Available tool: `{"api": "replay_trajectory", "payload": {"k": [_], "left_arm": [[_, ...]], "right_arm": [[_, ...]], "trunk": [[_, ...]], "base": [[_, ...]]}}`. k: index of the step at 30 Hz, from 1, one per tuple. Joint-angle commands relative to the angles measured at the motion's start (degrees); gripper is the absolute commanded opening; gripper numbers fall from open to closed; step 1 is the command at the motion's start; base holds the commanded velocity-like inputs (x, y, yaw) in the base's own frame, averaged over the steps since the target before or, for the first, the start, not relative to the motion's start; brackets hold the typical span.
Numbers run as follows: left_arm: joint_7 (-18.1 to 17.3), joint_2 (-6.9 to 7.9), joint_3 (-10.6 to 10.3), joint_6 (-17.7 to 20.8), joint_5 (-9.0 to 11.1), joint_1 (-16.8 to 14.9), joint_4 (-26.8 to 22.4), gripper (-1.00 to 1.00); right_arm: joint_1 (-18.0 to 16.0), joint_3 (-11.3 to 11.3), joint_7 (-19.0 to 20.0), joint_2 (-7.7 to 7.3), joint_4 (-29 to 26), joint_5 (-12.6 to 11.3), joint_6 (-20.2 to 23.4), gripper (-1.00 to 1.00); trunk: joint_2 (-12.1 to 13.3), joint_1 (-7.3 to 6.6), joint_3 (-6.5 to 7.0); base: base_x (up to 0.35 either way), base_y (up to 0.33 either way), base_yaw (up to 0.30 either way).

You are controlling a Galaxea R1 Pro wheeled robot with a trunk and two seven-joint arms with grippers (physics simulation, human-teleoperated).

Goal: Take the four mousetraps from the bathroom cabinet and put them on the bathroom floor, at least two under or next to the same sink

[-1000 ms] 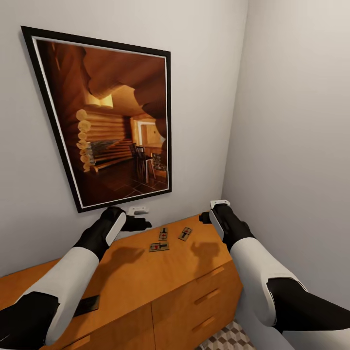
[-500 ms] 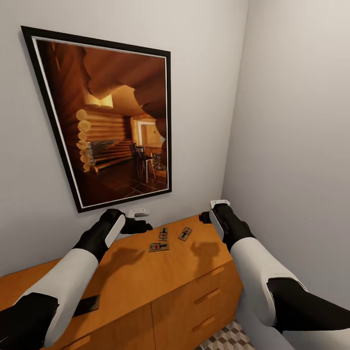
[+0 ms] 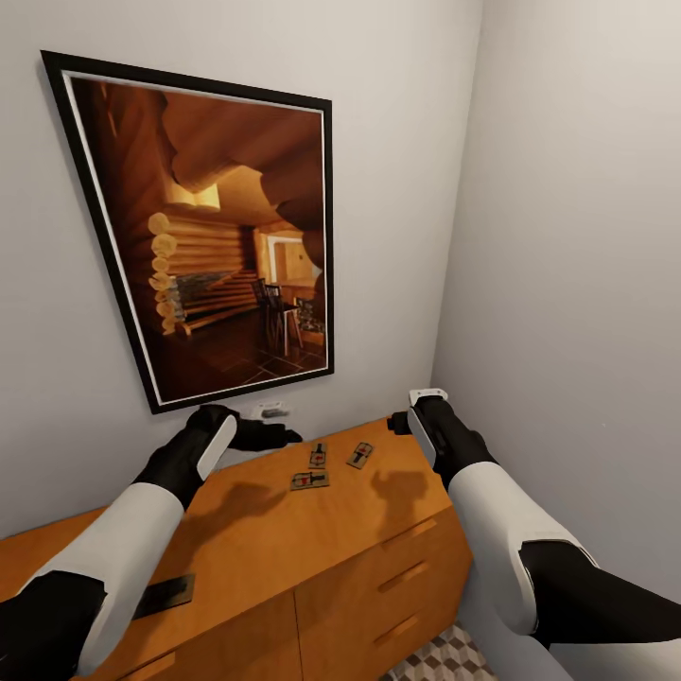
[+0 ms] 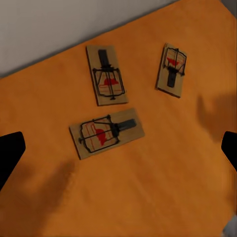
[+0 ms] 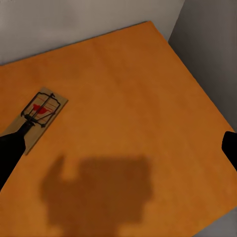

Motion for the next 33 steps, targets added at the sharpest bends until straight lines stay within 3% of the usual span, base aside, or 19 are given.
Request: {"api": "replay_trajectory", "payload": {"k": [1,8,15,21,33], "left_arm": [[-0.73,0.38,-0.16,0.08,-0.29,-0.02,-0.29,1.00],[-2.94,1.78,-0.16,0.15,0.01,-0.02,-1.96,1.00],[-13.20,3.45,-0.15,0.07,0.06,0.75,-6.02,1.00],[-18.55,4.79,-0.16,0.03,-0.36,1.62,-7.40,1.00],[-20.91,5.64,-0.16,-0.60,-0.47,4.79,-8.48,1.00]], "right_arm": [[-0.01,-0.29,0.13,0.08,-0.06,0.48,0.27,1.00],[-0.01,-0.28,0.13,0.08,-0.06,0.47,0.27,1.00],[-0.01,-0.34,0.21,0.08,-0.06,0.47,0.24,1.00],[-0.01,-0.35,0.29,0.08,-0.06,0.48,0.26,1.00],[-0.01,-0.33,0.47,0.08,-0.06,0.41,0.27,1.00]], "trunk": [[-0.04,0.02,-0.03],[-0.04,0.02,-0.03],[-0.04,0.02,-0.03],[-0.04,0.02,-0.03],[-0.04,0.02,-0.03]], "base": [[0.000,0.000,0.000],[0.000,0.000,0.000],[0.000,0.000,0.000],[0.000,0.000,0.000],[0.000,0.000,0.000]]}}
